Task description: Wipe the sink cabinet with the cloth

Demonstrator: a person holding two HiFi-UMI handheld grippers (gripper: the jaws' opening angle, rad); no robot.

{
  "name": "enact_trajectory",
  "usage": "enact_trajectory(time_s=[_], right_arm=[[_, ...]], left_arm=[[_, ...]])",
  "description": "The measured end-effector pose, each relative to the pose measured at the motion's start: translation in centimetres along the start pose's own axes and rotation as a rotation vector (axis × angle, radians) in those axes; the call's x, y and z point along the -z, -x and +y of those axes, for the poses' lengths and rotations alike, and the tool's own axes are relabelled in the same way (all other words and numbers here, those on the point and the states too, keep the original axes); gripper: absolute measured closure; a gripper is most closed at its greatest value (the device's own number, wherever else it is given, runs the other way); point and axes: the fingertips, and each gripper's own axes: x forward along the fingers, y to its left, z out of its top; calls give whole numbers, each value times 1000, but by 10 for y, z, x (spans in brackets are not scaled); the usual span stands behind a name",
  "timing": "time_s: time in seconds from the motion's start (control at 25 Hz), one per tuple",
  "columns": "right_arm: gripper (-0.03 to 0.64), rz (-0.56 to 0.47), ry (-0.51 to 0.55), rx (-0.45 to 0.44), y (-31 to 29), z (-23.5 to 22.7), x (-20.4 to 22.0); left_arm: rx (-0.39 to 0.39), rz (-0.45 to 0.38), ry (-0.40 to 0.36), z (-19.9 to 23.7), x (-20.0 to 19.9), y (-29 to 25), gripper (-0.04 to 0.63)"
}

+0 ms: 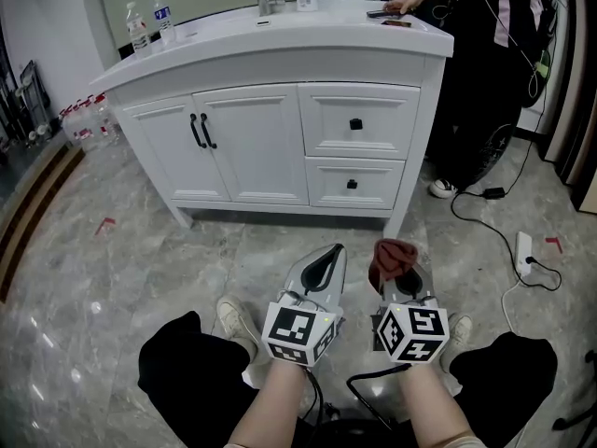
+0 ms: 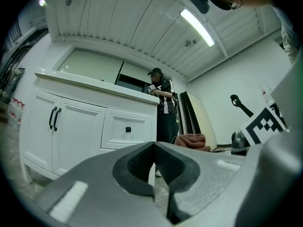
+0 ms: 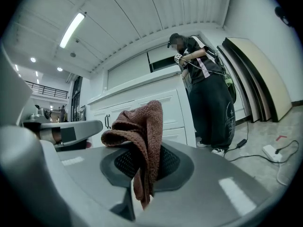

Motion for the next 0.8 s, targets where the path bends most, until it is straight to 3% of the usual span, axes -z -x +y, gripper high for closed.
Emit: enact_trajectory(time_s=[0.28,0.64,0.8], right_arm=[[538,39,-76,10,-51,-16,12],[538,54,-145,27,-134,-33,26],[538,59,-127,16,-168,-27,24]], left_arm=[[-47,24,51,39,26,-34,595],[-62,53,53,97,48,-83,595],[-62,55,37,118,48,-102,595]])
